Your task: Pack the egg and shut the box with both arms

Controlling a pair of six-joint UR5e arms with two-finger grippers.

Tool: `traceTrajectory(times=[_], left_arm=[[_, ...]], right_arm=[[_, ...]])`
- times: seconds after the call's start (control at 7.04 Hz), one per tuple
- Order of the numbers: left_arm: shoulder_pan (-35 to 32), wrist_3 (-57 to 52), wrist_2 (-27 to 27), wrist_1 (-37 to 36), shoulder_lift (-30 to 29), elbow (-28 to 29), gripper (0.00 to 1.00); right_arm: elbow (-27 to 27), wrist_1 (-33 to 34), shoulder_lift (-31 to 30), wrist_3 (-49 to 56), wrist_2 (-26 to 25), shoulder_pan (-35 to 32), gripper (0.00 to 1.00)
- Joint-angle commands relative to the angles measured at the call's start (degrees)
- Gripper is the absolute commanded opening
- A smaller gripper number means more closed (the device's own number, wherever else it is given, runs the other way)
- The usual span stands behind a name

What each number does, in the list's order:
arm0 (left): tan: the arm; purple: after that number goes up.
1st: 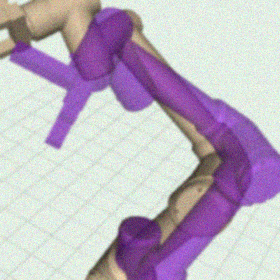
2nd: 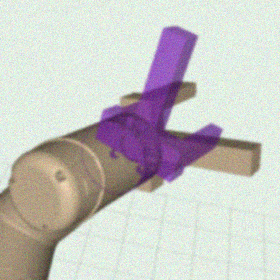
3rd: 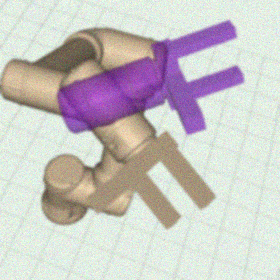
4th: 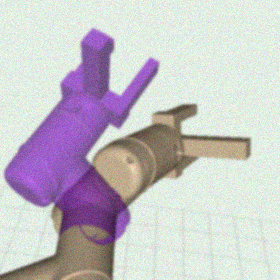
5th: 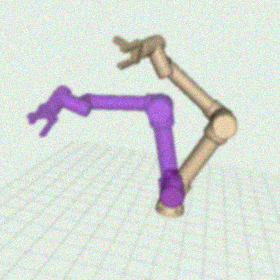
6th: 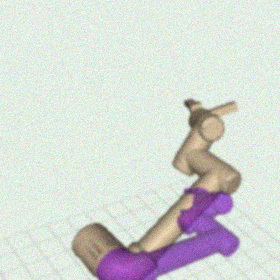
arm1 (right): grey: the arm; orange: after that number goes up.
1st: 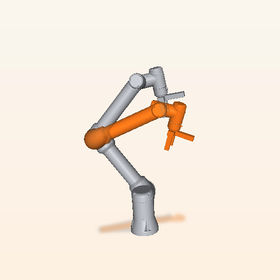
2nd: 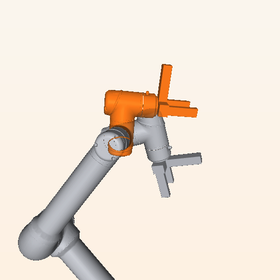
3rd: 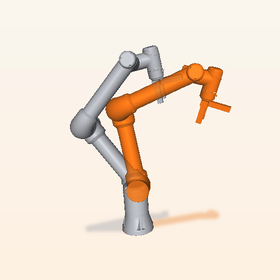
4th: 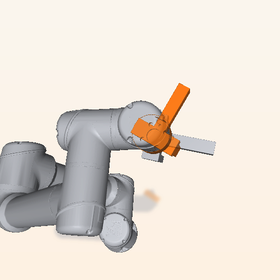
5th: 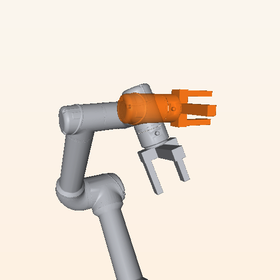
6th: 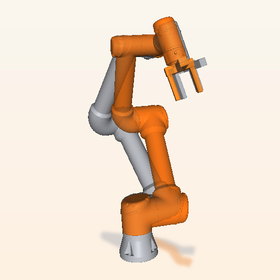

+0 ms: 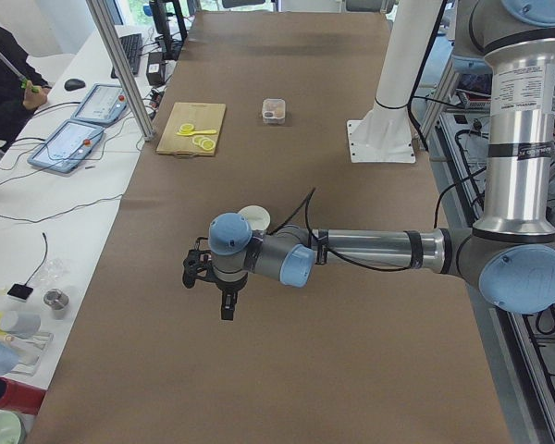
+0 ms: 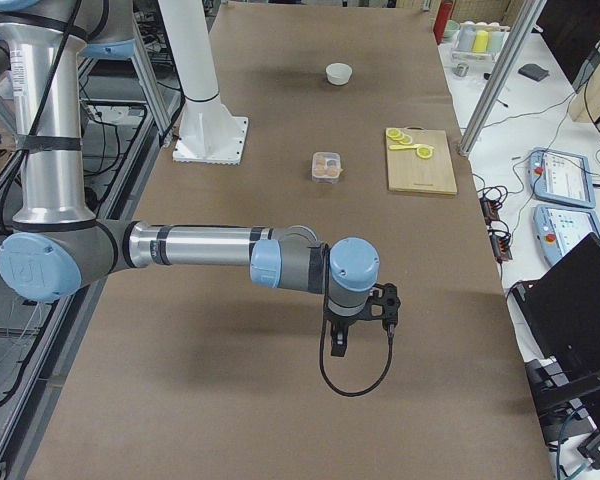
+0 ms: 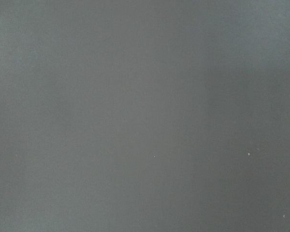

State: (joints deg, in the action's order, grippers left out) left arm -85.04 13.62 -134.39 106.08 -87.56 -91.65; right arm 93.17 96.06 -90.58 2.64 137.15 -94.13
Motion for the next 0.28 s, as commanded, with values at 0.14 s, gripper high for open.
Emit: traceTrajectory(times=[0.14], left_arm=[[0.0, 0.1, 0.1, -0.1, -0.2, 0.2, 0.98]], right_arm=[[0.2, 0.0, -0.5, 0.0, 0.7, 0.0, 1.00]])
